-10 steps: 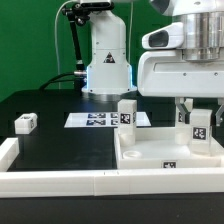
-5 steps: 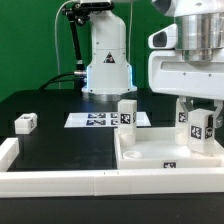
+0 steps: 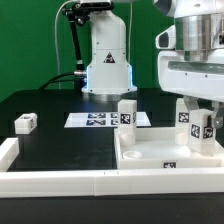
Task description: Assemble square table
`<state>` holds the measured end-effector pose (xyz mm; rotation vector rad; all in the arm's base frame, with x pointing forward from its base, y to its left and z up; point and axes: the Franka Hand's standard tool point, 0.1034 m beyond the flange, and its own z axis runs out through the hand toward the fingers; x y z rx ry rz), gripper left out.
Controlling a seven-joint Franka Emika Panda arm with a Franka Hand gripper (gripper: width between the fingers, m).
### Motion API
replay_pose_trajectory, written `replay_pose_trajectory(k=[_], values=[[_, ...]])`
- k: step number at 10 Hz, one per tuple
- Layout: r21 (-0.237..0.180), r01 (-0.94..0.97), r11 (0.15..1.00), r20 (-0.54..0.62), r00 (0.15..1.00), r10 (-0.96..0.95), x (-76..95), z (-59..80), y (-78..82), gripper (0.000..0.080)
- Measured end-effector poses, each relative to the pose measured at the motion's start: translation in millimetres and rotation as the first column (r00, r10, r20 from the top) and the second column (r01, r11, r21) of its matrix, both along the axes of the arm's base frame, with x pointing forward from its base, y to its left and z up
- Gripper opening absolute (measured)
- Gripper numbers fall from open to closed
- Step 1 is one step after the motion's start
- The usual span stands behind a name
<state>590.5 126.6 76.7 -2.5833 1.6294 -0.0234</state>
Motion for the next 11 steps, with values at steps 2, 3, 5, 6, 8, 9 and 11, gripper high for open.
replay_pose_trajectory(k=[2,3,5,6,8,9,11], values=[[-0.007,-0.106,0.994,0.008,0.994,0.106,1.1,0.6,-1.6,0.0591],[-0.008,-0.122,0.992,0.009,0.992,0.122,1.0,0.5,-1.1,0.0591],[-0.022,-0.302,0.953,0.019,0.953,0.303,1.0,0.6,-0.9,0.0646],[-0.03,-0.388,0.921,0.023,0.921,0.388,1.0,0.7,-0.2,0.0646],[-0.044,-0.531,0.846,0.028,0.846,0.532,1.2,1.1,1.5,0.0649],[-0.052,-0.599,0.799,0.029,0.799,0.6,1.2,1.0,1.6,0.0649],[-0.066,-0.689,0.722,0.029,0.722,0.692,2.0,1.8,2.4,0.0649]])
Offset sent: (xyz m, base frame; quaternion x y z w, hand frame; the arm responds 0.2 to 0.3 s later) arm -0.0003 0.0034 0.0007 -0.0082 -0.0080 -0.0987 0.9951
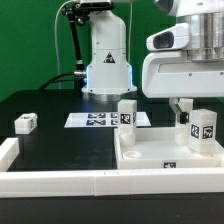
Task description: Assemble square table
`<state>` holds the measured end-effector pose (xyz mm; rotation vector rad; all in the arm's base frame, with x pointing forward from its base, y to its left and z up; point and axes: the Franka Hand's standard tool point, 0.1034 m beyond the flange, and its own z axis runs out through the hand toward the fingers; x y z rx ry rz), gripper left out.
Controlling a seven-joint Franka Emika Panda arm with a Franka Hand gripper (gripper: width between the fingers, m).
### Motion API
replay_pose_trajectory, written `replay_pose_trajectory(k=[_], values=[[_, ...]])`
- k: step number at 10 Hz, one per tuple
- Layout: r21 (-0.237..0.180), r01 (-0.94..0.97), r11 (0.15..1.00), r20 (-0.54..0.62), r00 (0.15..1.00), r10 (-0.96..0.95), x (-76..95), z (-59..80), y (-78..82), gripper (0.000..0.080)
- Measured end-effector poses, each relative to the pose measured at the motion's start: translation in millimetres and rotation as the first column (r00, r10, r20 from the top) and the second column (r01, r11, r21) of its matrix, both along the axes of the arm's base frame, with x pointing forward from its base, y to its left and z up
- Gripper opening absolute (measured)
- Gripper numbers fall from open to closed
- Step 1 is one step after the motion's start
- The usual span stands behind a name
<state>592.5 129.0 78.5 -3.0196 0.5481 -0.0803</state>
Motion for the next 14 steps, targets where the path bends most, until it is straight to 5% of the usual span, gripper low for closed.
replay_pose_trajectory(k=[9,12,14], values=[[-0.064,-0.581,0.811,0.02,0.812,0.583,1.3,-0.2,-4.4,0.0649],[-0.065,-0.569,0.82,0.02,0.821,0.571,1.9,0.0,-6.6,0.0291],[-0.064,-0.561,0.825,0.019,0.826,0.563,1.9,-0.4,-7.6,0.0291]])
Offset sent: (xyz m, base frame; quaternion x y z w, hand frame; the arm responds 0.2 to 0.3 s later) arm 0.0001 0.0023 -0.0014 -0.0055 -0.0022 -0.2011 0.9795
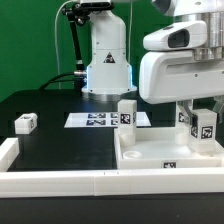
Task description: Assemble square table
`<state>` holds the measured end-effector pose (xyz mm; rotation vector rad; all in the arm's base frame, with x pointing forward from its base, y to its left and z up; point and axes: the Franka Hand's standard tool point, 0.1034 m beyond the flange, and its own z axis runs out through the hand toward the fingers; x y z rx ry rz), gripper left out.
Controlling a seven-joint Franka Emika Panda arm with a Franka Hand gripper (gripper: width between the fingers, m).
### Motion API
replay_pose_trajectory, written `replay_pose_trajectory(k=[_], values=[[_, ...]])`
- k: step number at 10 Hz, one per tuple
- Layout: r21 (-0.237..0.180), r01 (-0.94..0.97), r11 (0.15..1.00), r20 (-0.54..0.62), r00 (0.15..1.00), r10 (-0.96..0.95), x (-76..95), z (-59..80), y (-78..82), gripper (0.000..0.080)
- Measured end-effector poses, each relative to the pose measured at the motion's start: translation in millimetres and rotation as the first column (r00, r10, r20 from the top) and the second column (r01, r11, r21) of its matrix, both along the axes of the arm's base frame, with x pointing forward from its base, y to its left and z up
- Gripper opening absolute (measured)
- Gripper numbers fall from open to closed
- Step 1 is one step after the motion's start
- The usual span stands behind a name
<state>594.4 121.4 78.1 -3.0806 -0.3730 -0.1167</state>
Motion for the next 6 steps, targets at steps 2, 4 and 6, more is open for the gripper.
replay_pose_trajectory(k=[2,4,6], values=[[0.001,0.023,1.0,-0.001,1.0,-0.023,0.0,-0.1,-0.2,0.0291],[0.01,0.144,0.989,-0.007,0.989,-0.144,0.1,-0.2,-0.6,0.0291],[0.019,0.299,0.954,-0.017,0.954,-0.298,0.1,-0.3,-1.2,0.0291]])
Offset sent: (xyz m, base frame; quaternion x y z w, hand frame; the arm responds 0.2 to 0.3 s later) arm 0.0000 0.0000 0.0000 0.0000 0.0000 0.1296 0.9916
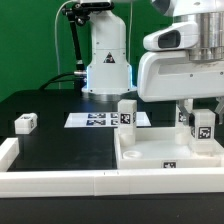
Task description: Assemble square table
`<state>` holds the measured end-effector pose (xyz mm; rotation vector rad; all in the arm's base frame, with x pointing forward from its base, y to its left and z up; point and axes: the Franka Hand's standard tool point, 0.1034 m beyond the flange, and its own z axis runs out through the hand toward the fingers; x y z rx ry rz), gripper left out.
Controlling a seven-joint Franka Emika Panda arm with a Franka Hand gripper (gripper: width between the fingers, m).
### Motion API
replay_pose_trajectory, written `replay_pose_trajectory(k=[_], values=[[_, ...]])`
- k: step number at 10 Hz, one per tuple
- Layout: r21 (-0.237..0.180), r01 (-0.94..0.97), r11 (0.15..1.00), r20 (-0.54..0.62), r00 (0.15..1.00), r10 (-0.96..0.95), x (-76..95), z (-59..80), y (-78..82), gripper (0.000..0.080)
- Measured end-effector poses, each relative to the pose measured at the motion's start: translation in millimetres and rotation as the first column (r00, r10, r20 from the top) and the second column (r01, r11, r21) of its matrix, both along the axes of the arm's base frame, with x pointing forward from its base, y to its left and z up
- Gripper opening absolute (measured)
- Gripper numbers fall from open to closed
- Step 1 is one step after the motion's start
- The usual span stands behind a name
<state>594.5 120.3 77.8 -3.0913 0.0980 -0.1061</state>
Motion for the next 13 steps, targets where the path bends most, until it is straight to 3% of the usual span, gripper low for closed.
replay_pose_trajectory(k=[3,5,8,9,12,13], values=[[0.02,0.339,0.941,-0.023,0.941,-0.339,-1.6,-1.3,-1.2,0.0291],[0.025,0.457,0.889,-0.032,0.889,-0.456,-1.8,-1.5,-1.6,0.0291],[0.036,0.725,0.688,-0.069,0.689,-0.722,-3.4,-2.3,-0.9,0.0291],[0.03,0.815,0.578,-0.088,0.578,-0.811,-5.1,-2.5,2.5,0.0291],[0.033,0.904,0.425,-0.118,0.426,-0.897,-5.3,-2.6,3.8,0.0291],[0.032,0.928,0.37,-0.129,0.371,-0.919,-5.7,-2.6,5.6,0.0353]])
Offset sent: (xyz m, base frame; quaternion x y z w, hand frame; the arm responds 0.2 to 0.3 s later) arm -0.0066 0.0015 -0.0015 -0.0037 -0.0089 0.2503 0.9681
